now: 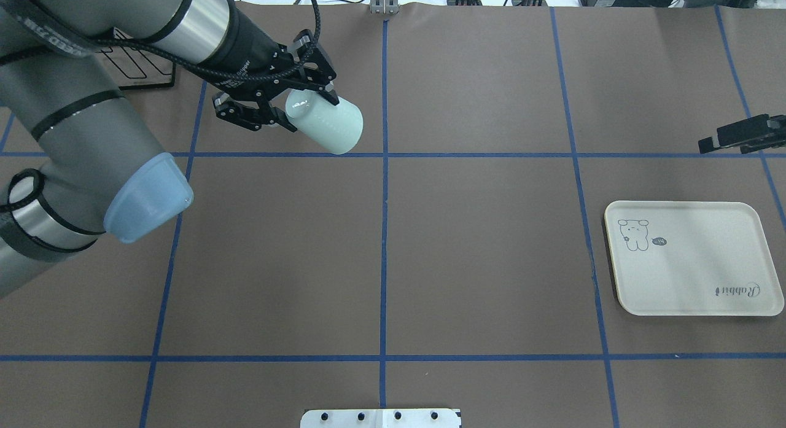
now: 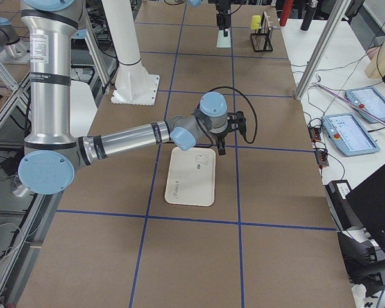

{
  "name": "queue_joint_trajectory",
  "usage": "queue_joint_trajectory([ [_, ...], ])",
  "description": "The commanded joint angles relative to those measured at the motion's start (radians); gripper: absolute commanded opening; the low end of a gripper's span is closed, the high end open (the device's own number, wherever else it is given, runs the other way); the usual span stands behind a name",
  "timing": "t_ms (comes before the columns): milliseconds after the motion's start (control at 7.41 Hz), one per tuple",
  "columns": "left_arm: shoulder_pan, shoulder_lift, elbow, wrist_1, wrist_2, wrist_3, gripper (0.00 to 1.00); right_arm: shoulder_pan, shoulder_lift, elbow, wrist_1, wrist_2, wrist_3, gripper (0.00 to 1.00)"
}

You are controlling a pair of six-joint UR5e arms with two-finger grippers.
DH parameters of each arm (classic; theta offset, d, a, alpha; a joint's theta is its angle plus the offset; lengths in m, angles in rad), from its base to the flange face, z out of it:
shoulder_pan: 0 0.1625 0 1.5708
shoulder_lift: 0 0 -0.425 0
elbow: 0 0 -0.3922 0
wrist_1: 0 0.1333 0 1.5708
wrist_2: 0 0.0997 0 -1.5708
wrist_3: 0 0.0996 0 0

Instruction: Left arm grabs green cup and hands to right arm on tray

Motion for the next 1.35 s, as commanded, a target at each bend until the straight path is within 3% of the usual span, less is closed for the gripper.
queue_joint_trajectory([
  [0,0.040,0.007,0.002,-0.295,0.001,-0.245,0.00,-0.070,0.042,-0.005,0.283,0.023,0.405,1.00],
  [270,0.050,0.013,0.004,-0.507,0.019,-0.460,0.00,-0.129,0.129,-0.005,0.507,0.020,0.803,1.00],
  [405,0.077,0.051,0.002,-0.628,0.090,-0.512,0.00,-0.150,0.155,-0.005,0.608,0.015,0.926,1.00],
  [540,0.121,0.082,0.002,-0.751,0.175,-0.566,0.00,-0.182,0.192,-0.008,0.691,0.006,0.982,1.00],
  [810,0.130,0.087,-0.012,-0.853,0.188,-0.695,0.00,-0.242,0.237,0.002,0.773,-0.003,1.059,1.00],
  [945,0.130,0.089,-0.006,-0.922,0.191,-0.767,0.00,-0.273,0.252,0.000,0.867,-0.032,1.129,1.00],
  [1215,0.133,0.115,0.001,-1.044,0.192,-0.823,0.00,-0.403,0.258,-0.012,1.090,-0.234,1.327,1.00],
])
